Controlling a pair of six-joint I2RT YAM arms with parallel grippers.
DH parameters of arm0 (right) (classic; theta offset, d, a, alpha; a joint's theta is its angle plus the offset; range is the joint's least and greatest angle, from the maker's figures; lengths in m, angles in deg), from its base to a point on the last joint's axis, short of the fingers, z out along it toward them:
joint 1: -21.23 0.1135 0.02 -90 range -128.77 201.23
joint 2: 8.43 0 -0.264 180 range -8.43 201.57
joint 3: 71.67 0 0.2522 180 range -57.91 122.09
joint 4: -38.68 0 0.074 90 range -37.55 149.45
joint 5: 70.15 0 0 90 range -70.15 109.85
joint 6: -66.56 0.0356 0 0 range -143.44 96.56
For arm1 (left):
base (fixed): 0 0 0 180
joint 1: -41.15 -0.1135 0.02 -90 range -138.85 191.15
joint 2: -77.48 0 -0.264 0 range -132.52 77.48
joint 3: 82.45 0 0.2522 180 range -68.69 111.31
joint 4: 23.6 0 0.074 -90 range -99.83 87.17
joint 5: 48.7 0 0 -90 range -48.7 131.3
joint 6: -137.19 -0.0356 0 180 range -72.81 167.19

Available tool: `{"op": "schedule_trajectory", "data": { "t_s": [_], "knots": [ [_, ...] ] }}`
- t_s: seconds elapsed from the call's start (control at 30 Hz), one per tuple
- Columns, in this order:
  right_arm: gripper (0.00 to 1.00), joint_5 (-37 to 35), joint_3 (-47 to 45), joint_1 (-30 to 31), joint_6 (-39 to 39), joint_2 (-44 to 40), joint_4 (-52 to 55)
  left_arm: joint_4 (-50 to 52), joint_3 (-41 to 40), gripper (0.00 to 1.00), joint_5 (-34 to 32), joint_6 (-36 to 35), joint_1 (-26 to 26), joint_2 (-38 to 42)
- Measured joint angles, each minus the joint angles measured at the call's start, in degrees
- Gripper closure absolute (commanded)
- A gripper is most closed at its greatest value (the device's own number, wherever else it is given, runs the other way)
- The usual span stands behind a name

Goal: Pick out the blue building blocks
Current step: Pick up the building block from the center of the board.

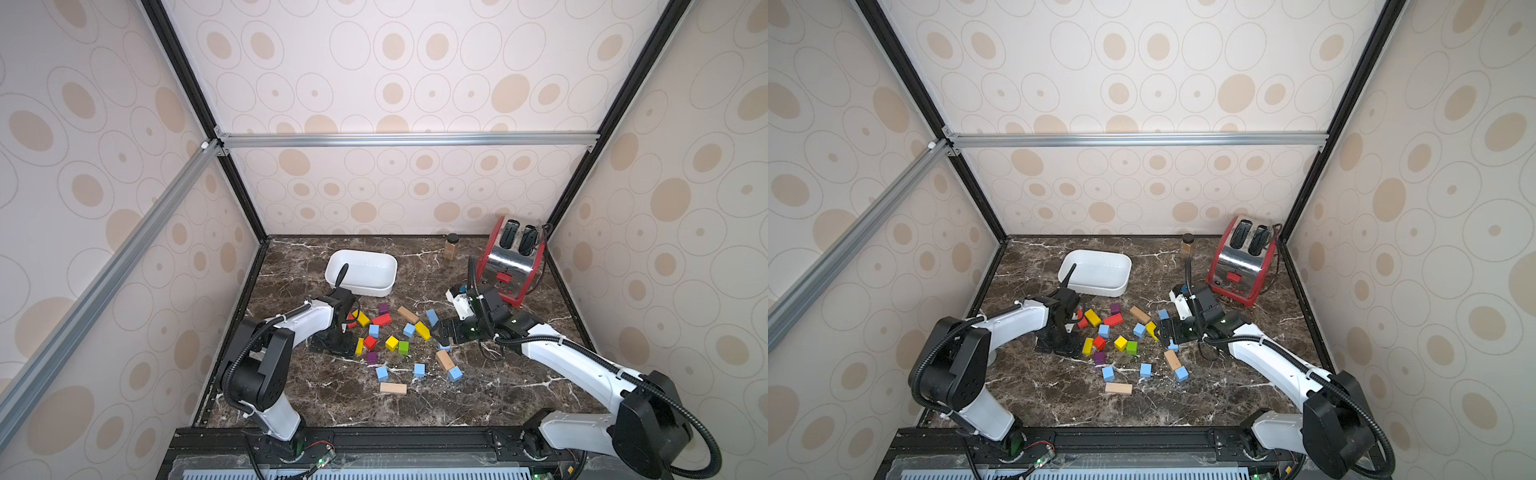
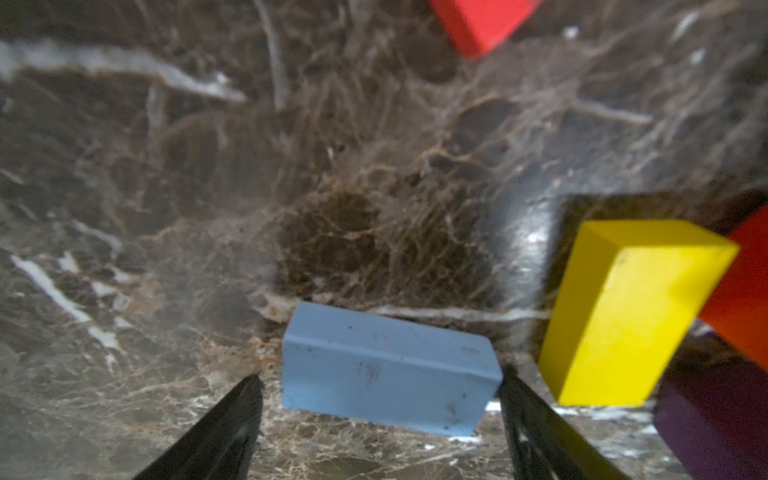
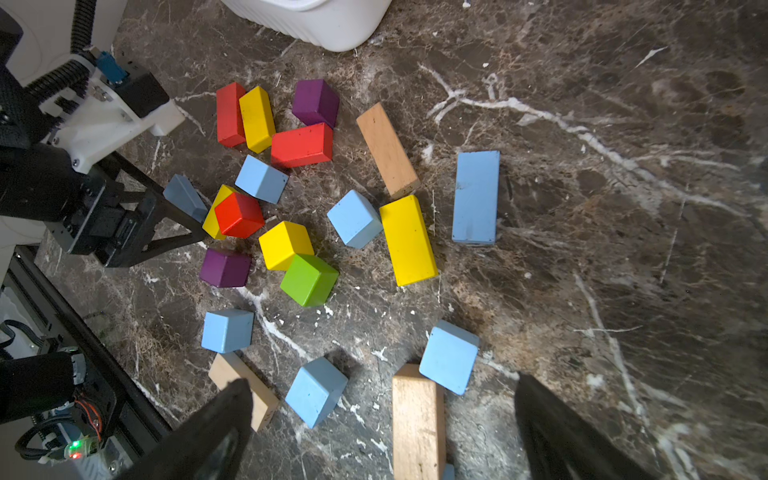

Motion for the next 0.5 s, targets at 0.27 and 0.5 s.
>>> {"op": "schedule_trajectory", "data": {
  "t_s": [0.27, 0.5],
  "knots": [
    [0.0, 0.1, 0.0, 0.0, 0.0, 0.0, -0.2, -1.0, 0.0, 0.22, 1.3, 0.0, -1.7, -0.1],
    [0.0, 1.2, 0.0, 0.0, 0.0, 0.5, -0.3, -2.2, 0.0, 0.3, 2.0, 0.0, -1.9, -0.2]
  ]
}}
